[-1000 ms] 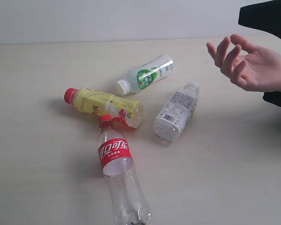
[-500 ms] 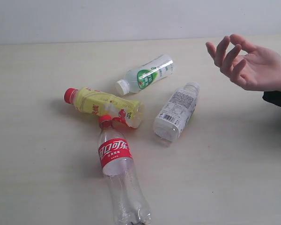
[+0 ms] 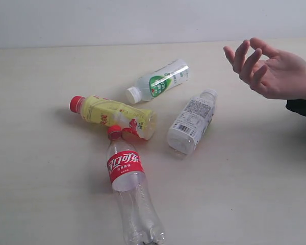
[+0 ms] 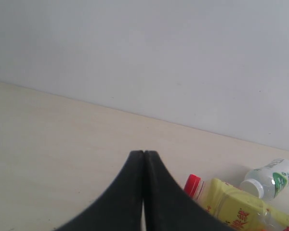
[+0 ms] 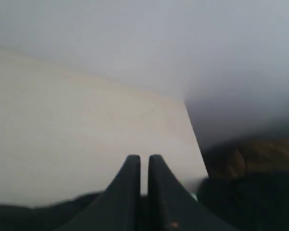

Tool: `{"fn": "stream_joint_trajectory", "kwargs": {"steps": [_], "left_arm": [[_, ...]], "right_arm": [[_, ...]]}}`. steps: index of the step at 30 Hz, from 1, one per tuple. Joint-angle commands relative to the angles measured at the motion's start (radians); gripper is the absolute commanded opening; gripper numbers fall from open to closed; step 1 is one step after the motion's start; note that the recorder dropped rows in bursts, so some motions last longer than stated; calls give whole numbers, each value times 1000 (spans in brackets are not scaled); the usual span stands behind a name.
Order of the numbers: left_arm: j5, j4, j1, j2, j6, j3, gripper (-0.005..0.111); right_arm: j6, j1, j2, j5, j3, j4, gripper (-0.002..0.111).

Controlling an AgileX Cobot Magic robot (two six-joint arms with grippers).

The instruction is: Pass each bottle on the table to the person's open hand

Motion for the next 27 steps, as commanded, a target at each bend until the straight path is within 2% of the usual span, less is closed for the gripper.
{"fn": "stream_joint_trajectory", "kwargs": {"steps": [1,4,7,8,20,27], "left_arm": [[-2,3,3,-6,0,0,0],[-2,3,3,-6,0,0,0],[-2,3,3,-6,0,0,0],[-2,3,3,-6,0,0,0],[-2,3,3,-6,0,0,0],[-2,3,3,-6,0,0,0]], "right_arm": [[-621,0,68,268,-86,692,8],[-1027,0,108,534,-250,1215,8],[-1160,0,99,638,-319,1499,6],[-1229,32,84,652,-310,1601,5],[-1117,520,83,681,-295,1610,3],[-1098,775,162,645,-297,1697,6]]}}
